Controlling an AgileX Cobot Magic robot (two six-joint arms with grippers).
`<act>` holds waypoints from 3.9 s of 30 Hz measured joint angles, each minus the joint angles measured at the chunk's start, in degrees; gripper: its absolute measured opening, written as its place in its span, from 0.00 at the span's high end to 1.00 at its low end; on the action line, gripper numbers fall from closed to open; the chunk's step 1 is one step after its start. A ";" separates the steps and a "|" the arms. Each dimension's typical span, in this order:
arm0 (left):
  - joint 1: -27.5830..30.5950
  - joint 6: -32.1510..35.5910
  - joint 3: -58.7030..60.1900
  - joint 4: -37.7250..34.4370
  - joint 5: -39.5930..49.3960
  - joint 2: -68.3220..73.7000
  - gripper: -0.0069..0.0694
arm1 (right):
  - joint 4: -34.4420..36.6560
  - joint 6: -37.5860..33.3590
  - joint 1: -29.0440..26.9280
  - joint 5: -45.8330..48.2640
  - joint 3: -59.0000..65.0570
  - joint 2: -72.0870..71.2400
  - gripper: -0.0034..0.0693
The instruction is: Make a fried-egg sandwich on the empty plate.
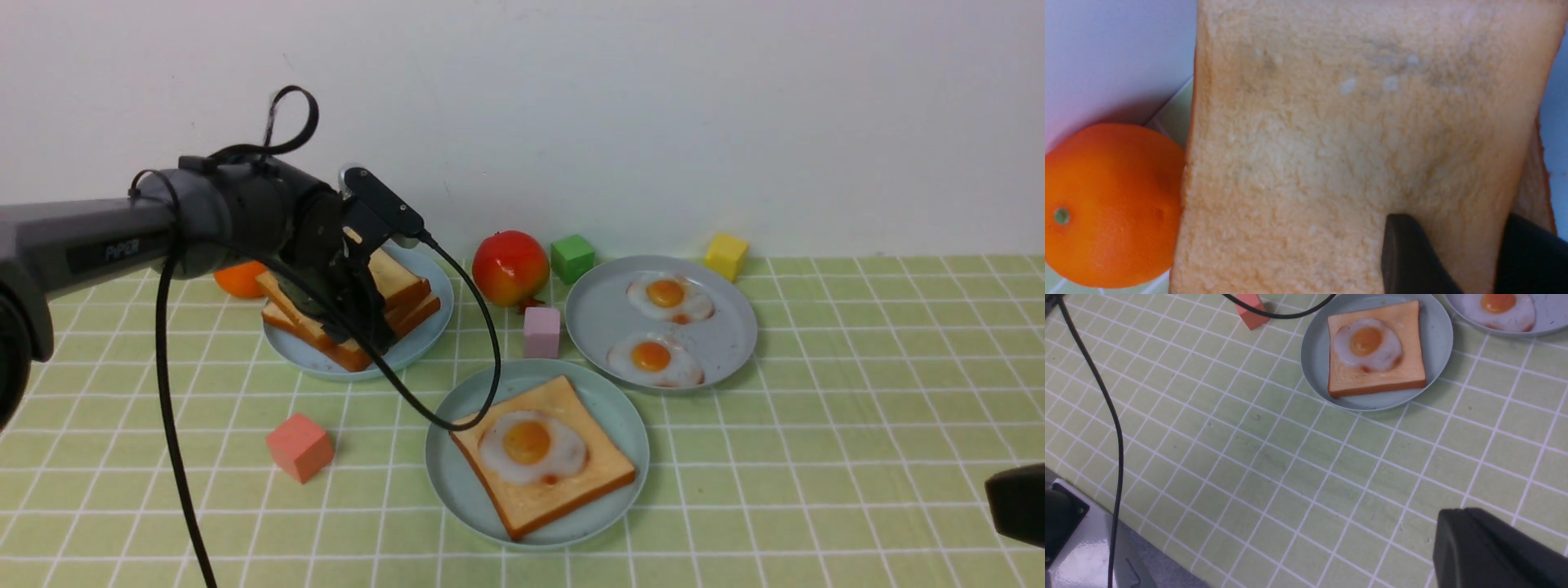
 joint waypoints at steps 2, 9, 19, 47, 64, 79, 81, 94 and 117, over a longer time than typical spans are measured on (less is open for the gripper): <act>0.00 0.00 0.00 0.00 0.00 0.00 0.64 | 0.52 0.00 0.00 0.00 0.00 0.00 0.93; -0.11 0.19 0.24 -0.23 0.93 -2.06 0.66 | 0.77 0.00 0.00 0.56 0.00 0.00 0.92; -6.74 -0.11 1.01 -5.85 9.78 -16.93 0.74 | -2.77 0.00 0.00 0.87 0.00 0.00 0.92; -28.75 -6.09 13.21 -4.64 7.74 -14.32 0.74 | -5.00 0.11 0.00 7.11 0.00 -10.26 0.91; -28.75 -6.09 13.21 -4.81 7.79 -13.23 0.50 | -4.26 0.15 0.00 7.64 0.00 -10.26 0.90; -28.75 -8.70 9.23 -14.75 15.94 -33.22 0.74 | -5.57 0.15 0.00 8.06 0.00 -10.26 0.89; -28.75 -9.05 9.68 -15.94 15.41 -40.85 0.87 | -6.03 0.58 0.00 8.44 0.00 -10.26 0.89; -28.75 -9.10 53.17 -23.09 -15.34 -89.01 0.93 | -13.88 9.23 0.00 8.64 0.00 -16.47 0.96; -28.75 -9.26 74.49 -27.30 -25.73 -99.47 0.93 | -25.29 28.20 0.00 -20.98 17.59 -30.20 0.94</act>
